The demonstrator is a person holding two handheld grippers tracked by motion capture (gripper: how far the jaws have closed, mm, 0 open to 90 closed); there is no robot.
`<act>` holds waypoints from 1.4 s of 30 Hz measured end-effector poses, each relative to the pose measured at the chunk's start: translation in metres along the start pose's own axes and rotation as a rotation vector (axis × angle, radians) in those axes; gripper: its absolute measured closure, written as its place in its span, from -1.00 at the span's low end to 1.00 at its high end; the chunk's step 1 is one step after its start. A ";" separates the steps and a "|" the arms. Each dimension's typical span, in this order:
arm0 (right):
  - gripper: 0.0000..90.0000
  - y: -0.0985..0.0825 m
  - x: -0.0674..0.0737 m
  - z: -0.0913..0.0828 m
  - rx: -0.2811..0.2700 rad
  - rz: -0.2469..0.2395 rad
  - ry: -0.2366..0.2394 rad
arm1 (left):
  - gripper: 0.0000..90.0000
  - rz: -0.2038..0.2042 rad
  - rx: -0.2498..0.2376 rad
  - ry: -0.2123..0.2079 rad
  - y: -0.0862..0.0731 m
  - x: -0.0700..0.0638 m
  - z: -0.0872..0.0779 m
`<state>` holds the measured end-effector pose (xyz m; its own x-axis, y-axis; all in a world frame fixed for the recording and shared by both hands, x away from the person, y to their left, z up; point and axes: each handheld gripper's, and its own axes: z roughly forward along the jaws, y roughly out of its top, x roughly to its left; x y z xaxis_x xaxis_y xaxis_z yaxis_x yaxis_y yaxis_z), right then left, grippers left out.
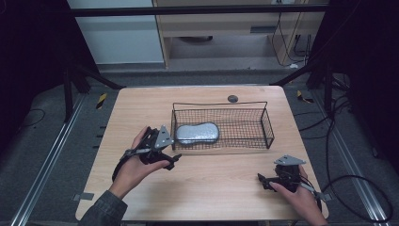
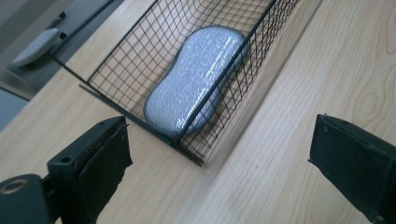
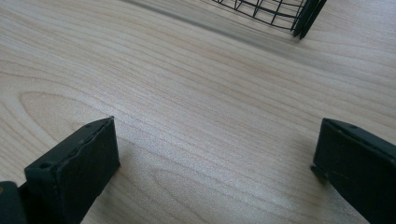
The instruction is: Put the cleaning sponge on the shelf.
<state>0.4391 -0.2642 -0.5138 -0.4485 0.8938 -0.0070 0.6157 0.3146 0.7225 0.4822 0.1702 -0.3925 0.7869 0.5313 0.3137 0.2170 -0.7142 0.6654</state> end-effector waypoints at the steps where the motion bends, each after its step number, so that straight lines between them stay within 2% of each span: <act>1: -0.99 0.000 0.000 0.000 0.000 0.000 0.000 | -0.91 0.000 0.007 0.005 -0.004 0.001 -0.001; 7: -0.99 0.000 0.000 0.000 0.000 0.000 0.000 | -0.91 -0.054 0.016 -0.006 -0.025 0.007 -0.002; 9: -0.99 0.000 0.000 0.000 0.000 0.000 0.000 | -0.91 -0.072 0.024 0.004 -0.033 0.011 0.000; 12: -0.99 0.000 0.000 0.000 0.000 0.000 0.000 | -0.91 -0.122 0.029 0.002 -0.045 0.017 0.003; 17: -0.99 0.000 0.000 0.000 0.000 0.000 0.000 | -0.90 -0.170 0.069 0.018 -0.068 0.031 0.011; 18: -0.99 0.000 0.000 0.000 0.000 0.000 0.000 | -0.90 -0.170 0.069 0.018 -0.068 0.031 0.011; 22: -0.99 0.000 0.000 0.000 0.000 0.000 0.000 | -0.90 -0.230 0.077 0.023 -0.084 0.040 0.016; 26: -0.99 0.000 0.000 0.000 0.000 0.001 0.000 | -0.90 -0.265 0.095 0.025 -0.097 0.045 0.020; 28: -0.99 0.000 0.000 0.000 0.000 0.000 0.000 | -0.90 -0.296 0.103 0.028 -0.106 0.049 0.023; 35: -0.99 0.000 0.000 0.000 0.000 0.001 0.000 | -0.91 -0.336 0.120 0.038 -0.119 0.058 0.026; 38: -0.99 0.000 0.000 0.000 0.000 0.000 0.001 | -0.91 -0.359 0.131 0.056 -0.125 0.063 0.029; 42: -0.99 0.000 0.000 0.000 0.000 0.001 0.000 | -0.91 -0.390 0.120 0.062 -0.130 0.070 0.032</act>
<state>0.4390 -0.2642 -0.5138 -0.4481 0.8940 -0.0067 0.6159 0.3141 0.7225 0.5274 0.2853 -0.4791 0.5972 0.7963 0.0961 0.5609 -0.5003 0.6596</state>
